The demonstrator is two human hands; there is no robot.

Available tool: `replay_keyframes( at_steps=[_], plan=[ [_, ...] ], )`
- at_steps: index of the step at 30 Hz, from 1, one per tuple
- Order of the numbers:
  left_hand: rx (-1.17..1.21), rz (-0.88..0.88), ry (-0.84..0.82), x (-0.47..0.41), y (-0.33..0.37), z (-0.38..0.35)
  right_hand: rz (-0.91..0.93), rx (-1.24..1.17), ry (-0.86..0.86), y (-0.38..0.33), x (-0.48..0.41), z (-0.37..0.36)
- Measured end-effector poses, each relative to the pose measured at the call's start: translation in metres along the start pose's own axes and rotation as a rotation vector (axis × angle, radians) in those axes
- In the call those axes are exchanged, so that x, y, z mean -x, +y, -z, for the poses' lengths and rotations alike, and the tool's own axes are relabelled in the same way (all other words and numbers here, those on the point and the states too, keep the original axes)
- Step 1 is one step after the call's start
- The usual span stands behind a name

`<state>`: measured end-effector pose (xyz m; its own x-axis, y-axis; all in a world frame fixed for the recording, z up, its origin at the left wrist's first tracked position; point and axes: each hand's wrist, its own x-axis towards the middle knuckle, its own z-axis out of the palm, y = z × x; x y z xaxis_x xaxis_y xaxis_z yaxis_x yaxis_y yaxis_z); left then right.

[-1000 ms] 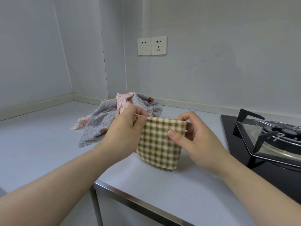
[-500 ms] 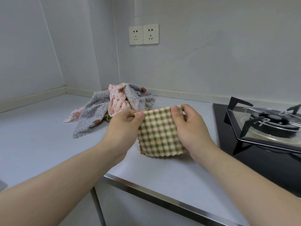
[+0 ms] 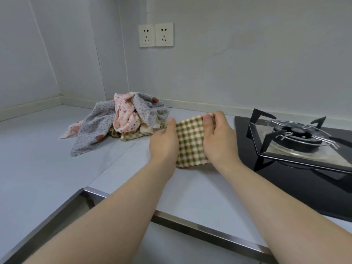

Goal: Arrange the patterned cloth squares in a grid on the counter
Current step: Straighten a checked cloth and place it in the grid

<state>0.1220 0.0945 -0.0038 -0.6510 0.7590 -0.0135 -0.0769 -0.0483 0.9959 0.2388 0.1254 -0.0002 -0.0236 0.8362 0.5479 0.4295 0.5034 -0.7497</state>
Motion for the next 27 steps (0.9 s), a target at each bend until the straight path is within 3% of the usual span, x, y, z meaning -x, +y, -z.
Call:
replay_keyframes(
  at_steps=[6,10,18,27],
  plan=[
    [-0.127,-0.222,0.130,0.000,-0.008,0.000,-0.032,0.078,-0.044,0.003,-0.002,-0.003],
    [-0.256,-0.339,0.133,0.004,-0.010,0.001,-0.086,0.102,-0.025,0.010,-0.004,-0.003],
    [-0.398,-0.400,0.136,0.011,-0.007,0.000,-0.068,0.118,-0.011,0.011,-0.004,0.001],
    [-0.397,-0.414,0.149,0.004,-0.011,0.000,-0.099,0.101,-0.063,0.010,-0.002,0.001]
  ],
)
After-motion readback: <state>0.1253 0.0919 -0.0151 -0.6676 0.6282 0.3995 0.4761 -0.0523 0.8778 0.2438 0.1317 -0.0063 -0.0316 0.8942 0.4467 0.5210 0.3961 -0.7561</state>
